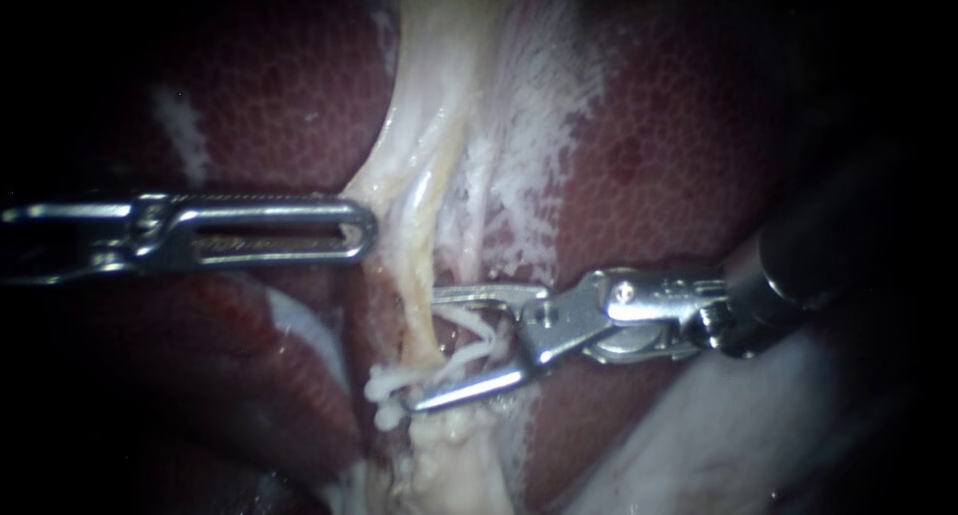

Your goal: Clipping third clip left tube

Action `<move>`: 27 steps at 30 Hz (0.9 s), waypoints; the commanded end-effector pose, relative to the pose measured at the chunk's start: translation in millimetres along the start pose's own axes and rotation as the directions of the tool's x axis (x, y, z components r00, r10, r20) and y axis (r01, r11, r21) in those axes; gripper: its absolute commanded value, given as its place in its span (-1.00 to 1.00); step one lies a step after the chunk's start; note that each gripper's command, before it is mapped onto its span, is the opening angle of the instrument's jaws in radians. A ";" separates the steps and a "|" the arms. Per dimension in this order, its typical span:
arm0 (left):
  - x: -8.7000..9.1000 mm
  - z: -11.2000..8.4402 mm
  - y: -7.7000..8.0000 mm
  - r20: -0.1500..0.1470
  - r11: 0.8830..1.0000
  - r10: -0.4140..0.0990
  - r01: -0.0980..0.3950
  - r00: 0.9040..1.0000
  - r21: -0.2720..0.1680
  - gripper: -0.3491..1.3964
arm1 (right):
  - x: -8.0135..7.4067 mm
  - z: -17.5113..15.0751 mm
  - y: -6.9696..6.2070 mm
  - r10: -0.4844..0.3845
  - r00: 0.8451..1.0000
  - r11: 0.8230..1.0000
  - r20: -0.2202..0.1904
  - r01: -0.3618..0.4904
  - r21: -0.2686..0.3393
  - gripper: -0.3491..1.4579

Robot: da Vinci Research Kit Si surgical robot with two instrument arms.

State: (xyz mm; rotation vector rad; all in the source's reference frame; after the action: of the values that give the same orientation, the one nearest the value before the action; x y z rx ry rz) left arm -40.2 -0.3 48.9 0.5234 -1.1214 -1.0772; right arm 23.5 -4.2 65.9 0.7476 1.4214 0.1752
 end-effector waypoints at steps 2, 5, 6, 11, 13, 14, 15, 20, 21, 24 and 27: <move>0.0 0.0 0.1 0.000 1.000 0.000 0.000 1.000 0.001 -1.00 | 0.4 0.2 -0.5 0.008 1.000 1.000 0.000 -0.008 0.017 0.04; 0.0 0.0 0.1 0.000 1.000 0.000 0.000 1.000 0.001 -1.00 | 0.7 0.7 -0.9 0.021 1.000 0.999 0.000 -0.021 0.039 0.02; 0.0 0.0 0.1 0.000 1.000 0.000 0.000 1.000 0.001 -1.00 | 0.8 0.8 -0.9 0.020 1.000 0.999 0.000 -0.020 0.044 0.02; 0.0 0.0 0.1 0.000 1.000 0.000 0.000 1.000 0.001 -1.00 | 1.0 1.6 -0.1 0.025 1.000 0.998 -0.001 -0.025 0.052 0.02; 0.1 0.1 0.1 0.000 1.000 0.000 0.000 1.000 0.001 -1.00 | 1.1 1.9 0.5 0.027 1.000 0.998 -0.002 -0.026 0.049 0.02; 0.1 0.1 0.1 0.000 1.000 0.000 0.000 1.000 0.001 -1.00 | 1.1 1.9 0.7 0.027 1.000 0.998 -0.002 -0.027 0.048 0.02; 0.1 0.1 0.1 0.000 1.000 0.000 0.000 1.000 0.001 -1.00 | 1.3 2.1 1.0 0.028 1.000 0.999 -0.003 -0.028 0.047 0.02; 0.1 0.1 0.1 0.000 1.000 0.000 0.000 1.000 0.000 -1.00 | 3.0 1.7 2.8 0.041 0.999 0.999 -0.010 -0.040 0.036 0.01; 0.1 0.1 0.1 0.000 1.000 0.000 0.000 1.000 0.000 -1.00 | 3.4 1.4 3.0 0.044 0.999 0.999 -0.011 -0.043 0.030 0.01; 0.1 0.1 0.1 0.000 1.000 0.000 0.000 1.000 0.000 -1.00 | 5.1 0.4 3.6 0.050 0.999 0.999 -0.017 -0.050 0.018 0.00; 0.1 0.1 0.1 0.000 1.000 0.000 0.000 1.000 0.000 -1.00 | 6.5 -0.6 3.9 0.054 0.998 0.998 -0.021 -0.053 0.020 -0.02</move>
State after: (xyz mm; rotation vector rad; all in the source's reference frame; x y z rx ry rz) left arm -40.2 -0.3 49.1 0.5238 -1.1216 -1.0767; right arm 25.1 2.8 62.5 0.8043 1.4247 0.2136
